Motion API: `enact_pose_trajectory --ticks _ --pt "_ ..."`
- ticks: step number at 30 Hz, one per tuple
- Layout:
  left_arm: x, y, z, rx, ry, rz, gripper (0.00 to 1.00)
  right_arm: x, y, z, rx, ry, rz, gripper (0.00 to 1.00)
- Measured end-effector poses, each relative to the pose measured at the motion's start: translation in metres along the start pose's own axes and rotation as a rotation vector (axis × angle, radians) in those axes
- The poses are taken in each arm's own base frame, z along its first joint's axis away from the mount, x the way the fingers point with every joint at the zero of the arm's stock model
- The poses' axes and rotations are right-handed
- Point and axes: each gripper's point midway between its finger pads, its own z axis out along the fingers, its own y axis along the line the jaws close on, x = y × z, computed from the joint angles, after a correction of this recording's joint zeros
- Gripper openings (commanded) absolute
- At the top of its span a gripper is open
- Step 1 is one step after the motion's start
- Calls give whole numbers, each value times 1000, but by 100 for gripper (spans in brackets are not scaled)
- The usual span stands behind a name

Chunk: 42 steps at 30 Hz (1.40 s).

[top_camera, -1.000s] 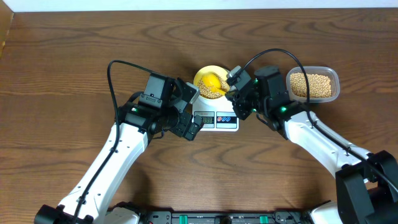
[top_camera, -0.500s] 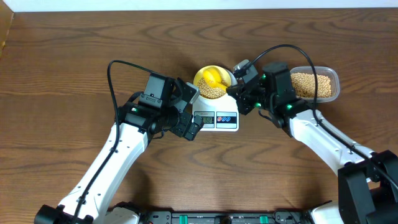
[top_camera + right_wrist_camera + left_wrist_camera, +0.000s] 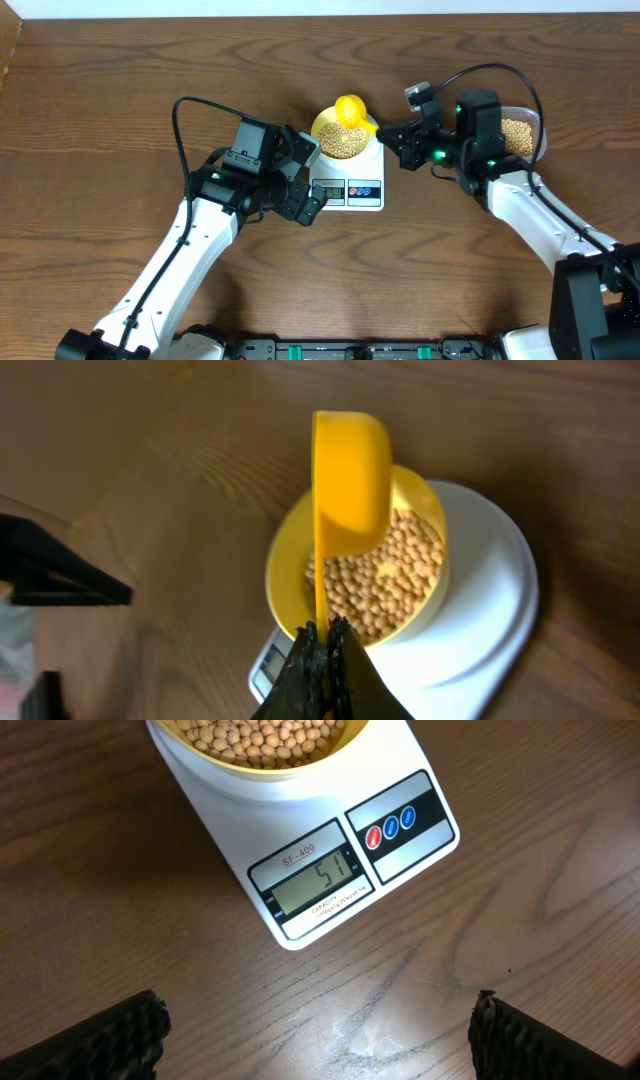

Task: Scoop item into bowl and weigh 50g on scale
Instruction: 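Carry the empty scoop right back to the soybean tub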

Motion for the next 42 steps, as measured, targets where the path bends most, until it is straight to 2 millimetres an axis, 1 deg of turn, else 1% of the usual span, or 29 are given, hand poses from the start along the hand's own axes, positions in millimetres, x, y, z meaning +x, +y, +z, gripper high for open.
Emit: enact_pose_trajectory --ticks 6,8,11,15,23,26,31,35,38,42 --pt "0 0 0 0 0 0 98 -7 4 -6 -55 -22 6 1" --pt "0 0 0 0 0 0 98 -10 1 -9 -55 -32 11 1" --pt "0 0 0 0 0 0 98 -18 -9 -18 -38 -61 40 1" --pt "0 0 0 0 0 0 98 -33 -20 -36 -9 -117 68 1" --pt "0 0 0 0 0 0 98 -51 -40 -65 37 -196 141 1" --pt "0 0 0 0 0 0 98 -57 -53 -80 69 -230 162 1" --pt "0 0 0 0 0 0 98 -66 -80 -113 140 -298 200 1" --pt "0 0 0 0 0 0 98 -68 -103 -139 202 -345 237 1" --pt "0 0 0 0 0 0 98 -64 -115 -152 236 -354 278 1" --pt "0 0 0 0 0 0 98 -42 -132 -159 307 -315 399 1"
